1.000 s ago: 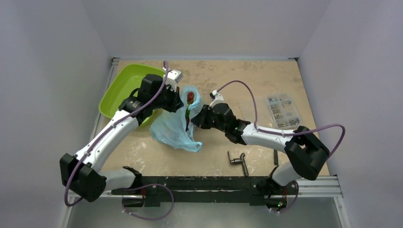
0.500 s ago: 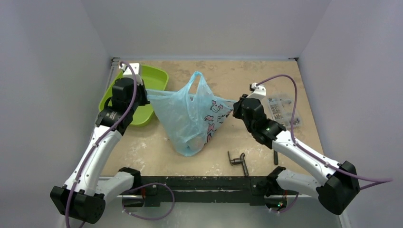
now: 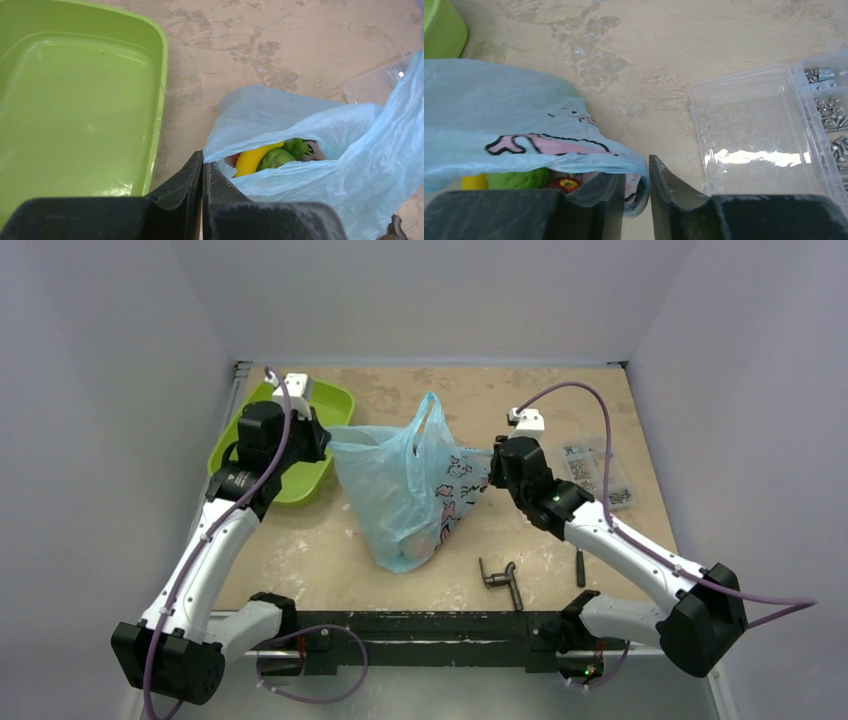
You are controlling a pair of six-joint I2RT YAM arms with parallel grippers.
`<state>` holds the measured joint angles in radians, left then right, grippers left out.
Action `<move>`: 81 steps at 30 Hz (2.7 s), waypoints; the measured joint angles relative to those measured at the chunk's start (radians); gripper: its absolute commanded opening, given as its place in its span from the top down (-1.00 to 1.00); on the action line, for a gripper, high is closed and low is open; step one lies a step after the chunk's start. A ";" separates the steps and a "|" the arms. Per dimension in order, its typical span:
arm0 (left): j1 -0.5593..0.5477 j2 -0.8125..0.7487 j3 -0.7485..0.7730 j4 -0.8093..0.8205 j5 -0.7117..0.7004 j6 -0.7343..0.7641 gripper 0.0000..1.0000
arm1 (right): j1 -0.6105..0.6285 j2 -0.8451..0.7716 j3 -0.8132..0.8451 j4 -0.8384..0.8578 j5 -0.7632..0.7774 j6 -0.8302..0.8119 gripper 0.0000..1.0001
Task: Take the fake fruits out of the plastic bag
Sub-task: Adjust the plastic bag at the center of the board.
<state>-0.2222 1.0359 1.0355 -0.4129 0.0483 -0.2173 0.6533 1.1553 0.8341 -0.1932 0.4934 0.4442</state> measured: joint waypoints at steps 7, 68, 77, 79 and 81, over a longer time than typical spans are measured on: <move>0.000 0.044 0.000 0.011 0.131 0.000 0.88 | -0.001 -0.005 0.106 -0.070 -0.047 -0.081 -0.06; -0.001 0.017 0.070 -0.191 0.415 -0.089 -0.77 | 0.450 0.103 0.072 0.161 -0.379 -0.105 0.47; -0.001 -0.374 0.035 -0.359 0.331 -0.271 -0.81 | 0.446 0.031 0.053 0.219 -0.451 -0.092 0.83; -0.001 -0.431 -0.031 -0.348 0.359 -0.359 -0.81 | 0.448 0.053 0.040 0.255 -0.523 -0.077 0.79; -0.003 -0.475 -0.153 -0.290 0.419 -0.480 -0.81 | 0.455 0.077 0.019 0.293 -0.574 -0.062 0.69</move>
<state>-0.2249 0.5606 0.8822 -0.7033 0.4671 -0.6971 1.1088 1.2320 0.8528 0.0998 -0.0807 0.3820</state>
